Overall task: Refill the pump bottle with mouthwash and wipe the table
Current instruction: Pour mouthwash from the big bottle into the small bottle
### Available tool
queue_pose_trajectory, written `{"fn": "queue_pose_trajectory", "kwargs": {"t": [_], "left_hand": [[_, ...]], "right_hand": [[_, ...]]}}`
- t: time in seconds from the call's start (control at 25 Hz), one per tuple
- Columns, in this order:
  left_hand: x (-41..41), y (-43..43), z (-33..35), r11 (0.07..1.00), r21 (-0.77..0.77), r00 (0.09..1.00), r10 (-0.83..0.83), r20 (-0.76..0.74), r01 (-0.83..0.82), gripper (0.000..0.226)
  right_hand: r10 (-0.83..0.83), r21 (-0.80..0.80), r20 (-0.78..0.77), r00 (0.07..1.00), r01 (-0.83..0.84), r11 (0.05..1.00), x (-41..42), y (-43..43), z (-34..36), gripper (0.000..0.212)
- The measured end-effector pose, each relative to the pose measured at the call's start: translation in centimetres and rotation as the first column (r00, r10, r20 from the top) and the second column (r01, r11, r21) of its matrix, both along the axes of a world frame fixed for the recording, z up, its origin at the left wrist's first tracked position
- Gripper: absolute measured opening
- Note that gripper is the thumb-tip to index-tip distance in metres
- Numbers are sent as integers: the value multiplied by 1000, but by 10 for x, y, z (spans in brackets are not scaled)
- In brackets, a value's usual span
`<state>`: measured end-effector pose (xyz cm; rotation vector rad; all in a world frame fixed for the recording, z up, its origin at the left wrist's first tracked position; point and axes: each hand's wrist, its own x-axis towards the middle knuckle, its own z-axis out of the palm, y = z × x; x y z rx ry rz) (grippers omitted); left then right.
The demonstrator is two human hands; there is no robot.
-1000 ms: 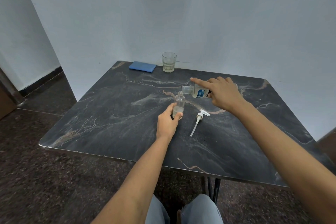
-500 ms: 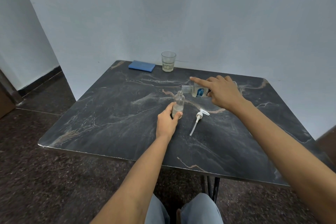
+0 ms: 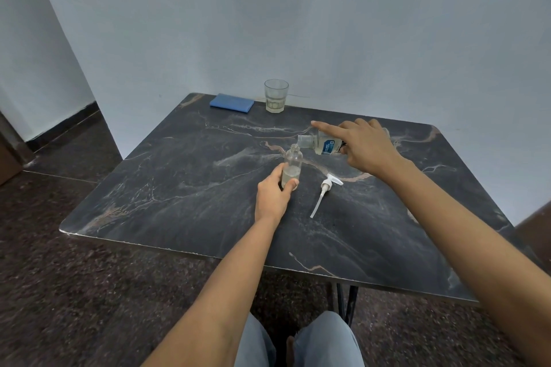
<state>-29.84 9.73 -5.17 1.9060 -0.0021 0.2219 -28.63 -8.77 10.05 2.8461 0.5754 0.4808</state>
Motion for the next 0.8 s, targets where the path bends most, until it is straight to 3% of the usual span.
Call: {"fn": "queue_pose_trajectory", "kwargs": {"t": [0.8], "left_hand": [[-2,0,1,1000,-12,1000,-13,14,14,39]], "right_hand": [[4,-26,-6,1000,-4,1000,-1,1,4,83]]}}
